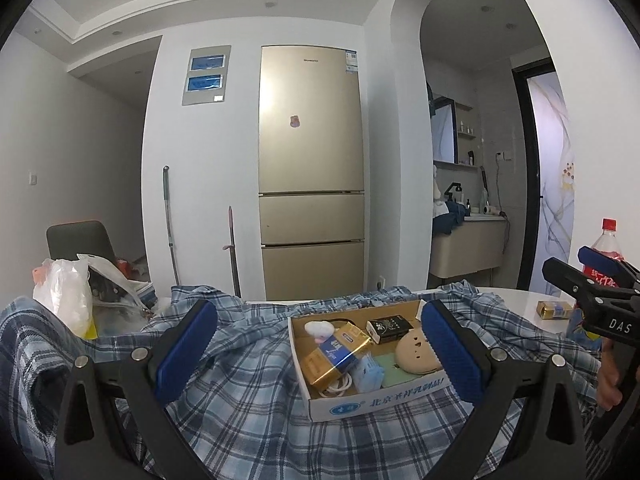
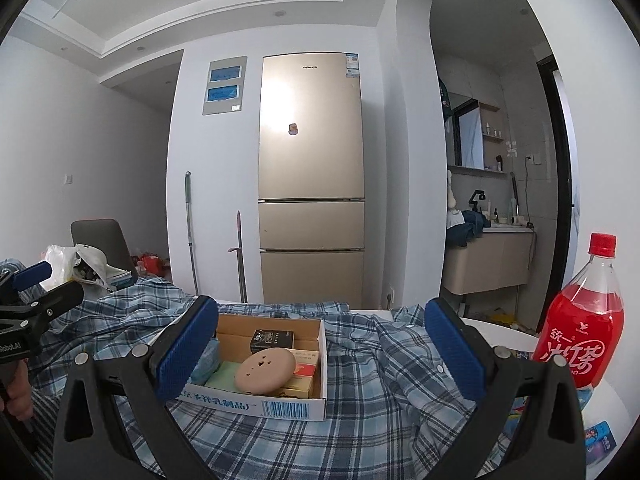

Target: Organize soft objects

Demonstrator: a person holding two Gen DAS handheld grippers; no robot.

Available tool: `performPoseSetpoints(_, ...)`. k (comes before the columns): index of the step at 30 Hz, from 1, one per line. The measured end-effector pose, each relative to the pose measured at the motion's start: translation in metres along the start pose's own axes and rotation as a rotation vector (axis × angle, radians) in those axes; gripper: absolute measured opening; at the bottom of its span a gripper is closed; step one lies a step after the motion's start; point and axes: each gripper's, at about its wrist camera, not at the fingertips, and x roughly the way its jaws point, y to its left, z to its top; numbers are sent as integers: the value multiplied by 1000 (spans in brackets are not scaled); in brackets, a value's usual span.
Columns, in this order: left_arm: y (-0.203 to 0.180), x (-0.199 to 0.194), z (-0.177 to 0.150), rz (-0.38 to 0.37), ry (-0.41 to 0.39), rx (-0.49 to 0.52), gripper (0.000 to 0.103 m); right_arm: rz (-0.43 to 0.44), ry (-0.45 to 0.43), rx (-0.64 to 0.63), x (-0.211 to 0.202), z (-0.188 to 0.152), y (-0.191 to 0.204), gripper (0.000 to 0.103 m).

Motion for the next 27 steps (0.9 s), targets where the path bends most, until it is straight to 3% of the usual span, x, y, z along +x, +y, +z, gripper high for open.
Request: performPoseSetpoints(27, 6, 1, -2, -4, 13, -31, 103, 5, 13, 17, 4, 2, -3, 103)
